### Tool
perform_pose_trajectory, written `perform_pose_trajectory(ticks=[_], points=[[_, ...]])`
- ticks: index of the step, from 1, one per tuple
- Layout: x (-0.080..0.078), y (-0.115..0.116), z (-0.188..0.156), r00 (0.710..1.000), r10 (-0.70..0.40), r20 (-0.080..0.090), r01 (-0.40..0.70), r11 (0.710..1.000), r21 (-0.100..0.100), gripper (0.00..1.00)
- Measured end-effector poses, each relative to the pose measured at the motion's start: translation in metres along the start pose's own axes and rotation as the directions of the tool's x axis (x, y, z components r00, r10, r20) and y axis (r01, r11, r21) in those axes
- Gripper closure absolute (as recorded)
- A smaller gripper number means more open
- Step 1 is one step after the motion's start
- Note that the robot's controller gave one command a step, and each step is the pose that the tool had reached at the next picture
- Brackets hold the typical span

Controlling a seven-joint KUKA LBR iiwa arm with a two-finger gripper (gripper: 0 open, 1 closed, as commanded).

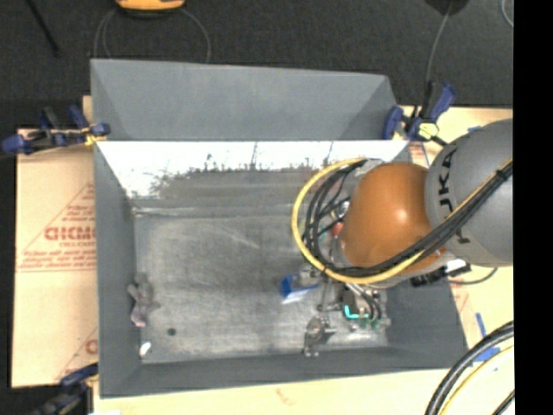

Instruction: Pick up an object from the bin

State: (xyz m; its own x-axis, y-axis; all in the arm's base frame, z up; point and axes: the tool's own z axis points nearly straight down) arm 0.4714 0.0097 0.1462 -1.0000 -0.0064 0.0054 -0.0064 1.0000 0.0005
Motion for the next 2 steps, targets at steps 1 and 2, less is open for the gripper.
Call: perform_pose_trajectory(ticks=[1, 2], points=[[-0.0775, -0.0139, 0.0747, 0.991, -0.136, 0.011, 0.136, 0.991, 0.001, 0.0], [-0.0805, -0.0137, 0.0684, 0.991, -0.134, 0.024, 0.134, 0.991, 0.002, 1.0]])
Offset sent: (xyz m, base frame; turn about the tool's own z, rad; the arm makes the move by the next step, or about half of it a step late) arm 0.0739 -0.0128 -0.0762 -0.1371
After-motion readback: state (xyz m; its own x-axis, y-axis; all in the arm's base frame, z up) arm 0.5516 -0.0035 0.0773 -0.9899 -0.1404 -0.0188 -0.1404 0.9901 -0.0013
